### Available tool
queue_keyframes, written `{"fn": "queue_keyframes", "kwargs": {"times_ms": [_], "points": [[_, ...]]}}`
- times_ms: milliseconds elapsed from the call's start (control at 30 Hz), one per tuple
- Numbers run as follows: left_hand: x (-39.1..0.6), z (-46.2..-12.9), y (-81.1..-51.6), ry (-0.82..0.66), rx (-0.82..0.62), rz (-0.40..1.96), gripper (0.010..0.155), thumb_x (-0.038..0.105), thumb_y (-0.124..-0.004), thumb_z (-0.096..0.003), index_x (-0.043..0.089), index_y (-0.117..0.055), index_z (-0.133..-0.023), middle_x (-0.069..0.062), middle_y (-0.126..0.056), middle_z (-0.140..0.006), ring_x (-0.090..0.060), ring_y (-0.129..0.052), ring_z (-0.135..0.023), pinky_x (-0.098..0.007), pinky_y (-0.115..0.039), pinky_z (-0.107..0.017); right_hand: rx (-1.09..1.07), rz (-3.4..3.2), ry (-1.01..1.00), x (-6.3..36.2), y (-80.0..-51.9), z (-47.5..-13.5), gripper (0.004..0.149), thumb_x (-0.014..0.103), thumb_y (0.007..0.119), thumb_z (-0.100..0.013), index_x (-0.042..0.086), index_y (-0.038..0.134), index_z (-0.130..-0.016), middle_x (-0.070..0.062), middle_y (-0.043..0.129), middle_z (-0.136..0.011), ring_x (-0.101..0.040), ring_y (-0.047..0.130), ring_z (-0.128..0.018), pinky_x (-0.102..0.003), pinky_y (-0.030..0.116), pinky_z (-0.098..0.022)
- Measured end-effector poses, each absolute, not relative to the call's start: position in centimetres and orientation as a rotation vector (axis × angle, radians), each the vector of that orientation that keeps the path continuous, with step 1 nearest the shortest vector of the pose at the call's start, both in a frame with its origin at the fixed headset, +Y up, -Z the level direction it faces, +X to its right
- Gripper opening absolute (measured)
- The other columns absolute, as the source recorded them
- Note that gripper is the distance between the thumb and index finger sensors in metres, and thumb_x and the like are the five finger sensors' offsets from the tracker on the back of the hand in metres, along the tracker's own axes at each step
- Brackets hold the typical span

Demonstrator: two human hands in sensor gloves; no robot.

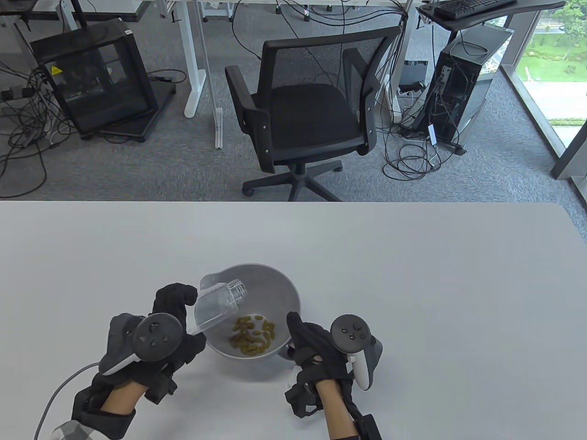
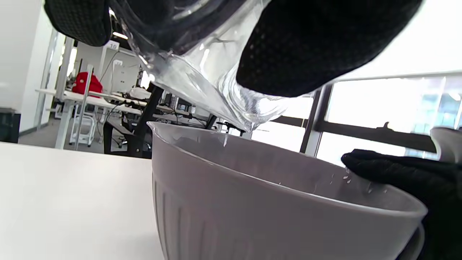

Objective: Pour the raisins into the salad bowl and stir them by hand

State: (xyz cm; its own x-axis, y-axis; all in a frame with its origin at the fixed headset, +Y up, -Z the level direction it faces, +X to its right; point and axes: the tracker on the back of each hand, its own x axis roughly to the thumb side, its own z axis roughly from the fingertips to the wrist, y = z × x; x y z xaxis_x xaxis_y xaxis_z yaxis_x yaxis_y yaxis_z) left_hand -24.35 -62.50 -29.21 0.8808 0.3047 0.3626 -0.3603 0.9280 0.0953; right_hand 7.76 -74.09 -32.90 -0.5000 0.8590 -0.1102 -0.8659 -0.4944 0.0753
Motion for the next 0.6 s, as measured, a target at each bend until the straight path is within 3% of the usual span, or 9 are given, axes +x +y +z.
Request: {"fn": "queue_keyframes", "kwargs": {"times_ms": [100,167,233,300,367,467,600], "points": [[-26.4,-28.9,-63.4,-0.308,0.187,0.386,0.111,0.035,-0.101,-0.0348,0.009,-0.018,-0.104,-0.021,-0.042,-0.095,-0.049,-0.07,-0.088,-0.068,-0.072,-0.06,-0.07,2.089,0.147,7.8,-74.1,-32.9,0.071,0.064,0.052,-0.057,0.0,0.083,-0.059,-0.013,0.095,-0.05,-0.036,0.089,-0.069,-0.066,0.06,-0.059],[-27.7,-28.6,-64.0,-0.258,0.234,0.404,0.098,0.04,-0.1,-0.0359,0.008,-0.04,-0.106,-0.021,-0.047,-0.094,-0.048,-0.074,-0.085,-0.067,-0.073,-0.059,-0.07,2.089,0.148,7.8,-74.1,-32.9,0.071,0.064,0.052,-0.057,0.0,0.083,-0.059,-0.013,0.095,-0.05,-0.036,0.089,-0.069,-0.066,0.06,-0.059],[-29.3,-28.3,-64.8,-0.222,0.255,0.457,0.093,0.044,-0.1,-0.0365,0.007,-0.049,-0.105,-0.02,-0.052,-0.095,-0.048,-0.078,-0.083,-0.069,-0.07,-0.06,-0.07,2.09,0.148,7.8,-74.1,-32.9,0.071,0.064,0.052,-0.057,0.0,0.083,-0.059,-0.013,0.095,-0.05,-0.036,0.089,-0.068,-0.066,0.06,-0.059],[-31.6,-27.9,-66.5,-0.161,0.287,0.519,0.089,0.054,-0.093,-0.0392,0.012,-0.052,-0.107,-0.017,-0.057,-0.098,-0.05,-0.075,-0.089,-0.076,-0.06,-0.06,-0.069,2.088,0.148,7.8,-74.1,-32.9,0.071,0.064,0.052,-0.058,0.0,0.083,-0.059,-0.014,0.095,-0.05,-0.036,0.089,-0.069,-0.066,0.06,-0.059],[-33.5,-27.8,-69.0,-0.088,0.272,0.644,0.09,0.054,-0.091,-0.0402,0.016,-0.048,-0.11,-0.016,-0.059,-0.102,-0.053,-0.067,-0.095,-0.078,-0.051,-0.062,-0.066,2.093,0.141,7.7,-74.1,-32.9,0.071,0.064,0.051,-0.058,0.0,0.083,-0.059,-0.014,0.095,-0.05,-0.036,0.089,-0.069,-0.066,0.06,-0.059],[-36.7,-28.3,-72.4,0.028,0.088,0.69,0.09,0.049,-0.093,-0.0393,0.018,-0.043,-0.108,-0.017,-0.063,-0.105,-0.057,-0.058,-0.097,-0.077,-0.045,-0.063,-0.071,2.096,0.141,7.7,-74.1,-32.8,0.071,0.064,0.051,-0.058,0.0,0.083,-0.06,-0.014,0.095,-0.05,-0.036,0.089,-0.069,-0.066,0.06,-0.059],[-38.8,-28.5,-75.1,0.111,-0.024,0.737,0.092,0.046,-0.092,-0.0398,0.016,-0.039,-0.107,-0.021,-0.062,-0.106,-0.057,-0.053,-0.098,-0.076,-0.042,-0.063,-0.075,2.098,0.136,7.7,-74.2,-32.8,0.071,0.064,0.051,-0.058,0.001,0.083,-0.059,-0.013,0.095,-0.05,-0.036,0.089,-0.069,-0.066,0.06,-0.059]]}}
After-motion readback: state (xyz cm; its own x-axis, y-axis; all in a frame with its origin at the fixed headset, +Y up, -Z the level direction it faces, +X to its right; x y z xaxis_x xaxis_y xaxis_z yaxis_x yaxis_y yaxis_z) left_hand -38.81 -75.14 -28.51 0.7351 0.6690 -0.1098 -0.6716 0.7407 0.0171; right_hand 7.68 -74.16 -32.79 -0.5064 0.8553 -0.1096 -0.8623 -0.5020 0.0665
